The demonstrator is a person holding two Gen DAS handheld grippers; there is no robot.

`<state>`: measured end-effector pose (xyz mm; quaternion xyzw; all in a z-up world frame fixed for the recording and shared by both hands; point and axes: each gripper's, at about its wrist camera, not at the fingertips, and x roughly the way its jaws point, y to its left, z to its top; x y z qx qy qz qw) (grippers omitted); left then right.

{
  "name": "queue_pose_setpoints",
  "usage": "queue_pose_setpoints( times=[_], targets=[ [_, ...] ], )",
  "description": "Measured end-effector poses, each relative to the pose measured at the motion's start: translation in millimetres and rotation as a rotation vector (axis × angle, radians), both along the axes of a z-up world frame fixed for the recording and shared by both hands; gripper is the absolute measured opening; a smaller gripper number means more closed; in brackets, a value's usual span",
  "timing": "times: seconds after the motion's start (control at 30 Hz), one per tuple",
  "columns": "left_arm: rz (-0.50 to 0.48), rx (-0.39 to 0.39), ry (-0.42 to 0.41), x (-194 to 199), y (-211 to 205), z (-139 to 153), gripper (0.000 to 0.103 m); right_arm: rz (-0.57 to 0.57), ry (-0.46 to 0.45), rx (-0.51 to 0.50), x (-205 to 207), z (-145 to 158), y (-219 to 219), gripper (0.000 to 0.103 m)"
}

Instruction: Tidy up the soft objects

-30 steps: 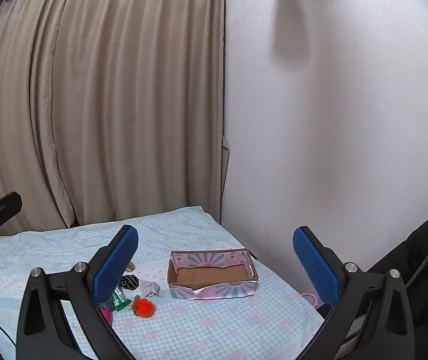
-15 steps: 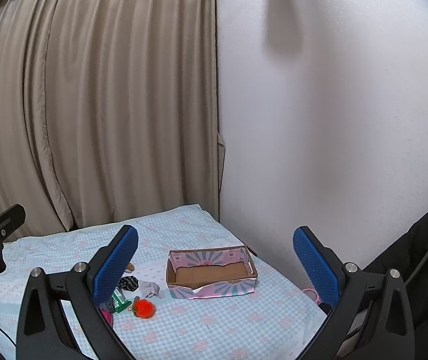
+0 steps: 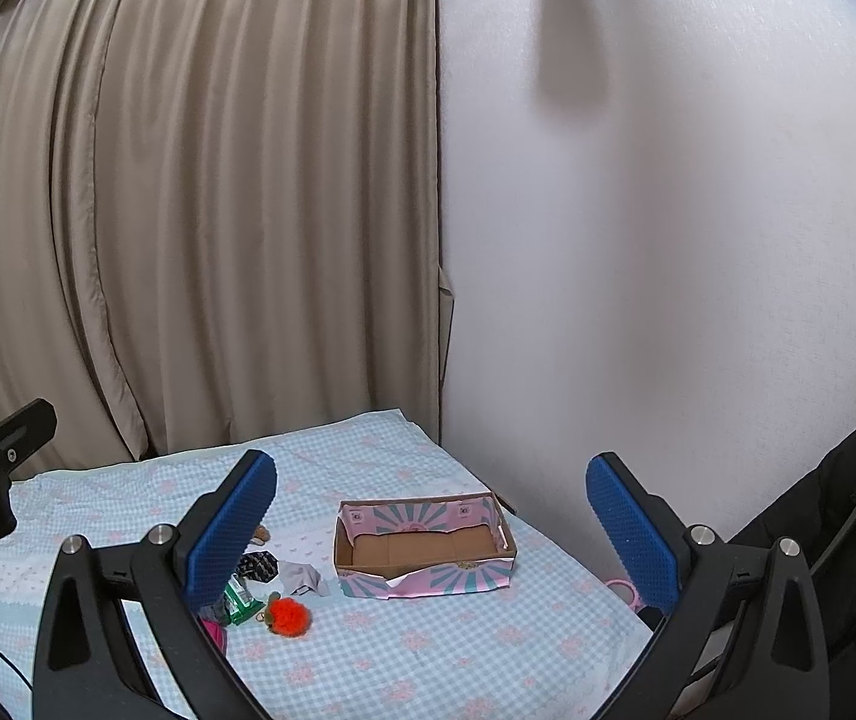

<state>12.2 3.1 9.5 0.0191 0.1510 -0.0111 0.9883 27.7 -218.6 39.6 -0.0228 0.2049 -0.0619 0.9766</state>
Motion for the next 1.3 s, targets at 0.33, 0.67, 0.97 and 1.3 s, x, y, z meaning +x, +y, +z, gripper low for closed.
queue_pose_setpoints(
  times=[0.33,0.67,0.97,1.3],
  targets=[
    [0.005,0.007,0.003,0.6,0.3,-2.1,0.103,0.010,-0.003,-0.007,3.2,0.1,2.7,0.103],
    [0.004,0.010,0.004,0.0,-4.8,1.2,0.103,0.010,-0.006,-0.004,2.0,-3.7,3.6,0.103],
    [0.003,0.008,0.009,-0.8,-9.6,0.5,0.103,-0.001,-0.014,-0.001,0.0,-5.8,5.6,0.103],
    [-0.001,0.010,0.016,-1.6,-12.3,-0.6,0.103,-0.005,-0.018,0.000,1.3,-7.1,5.5,0.103]
  ],
)
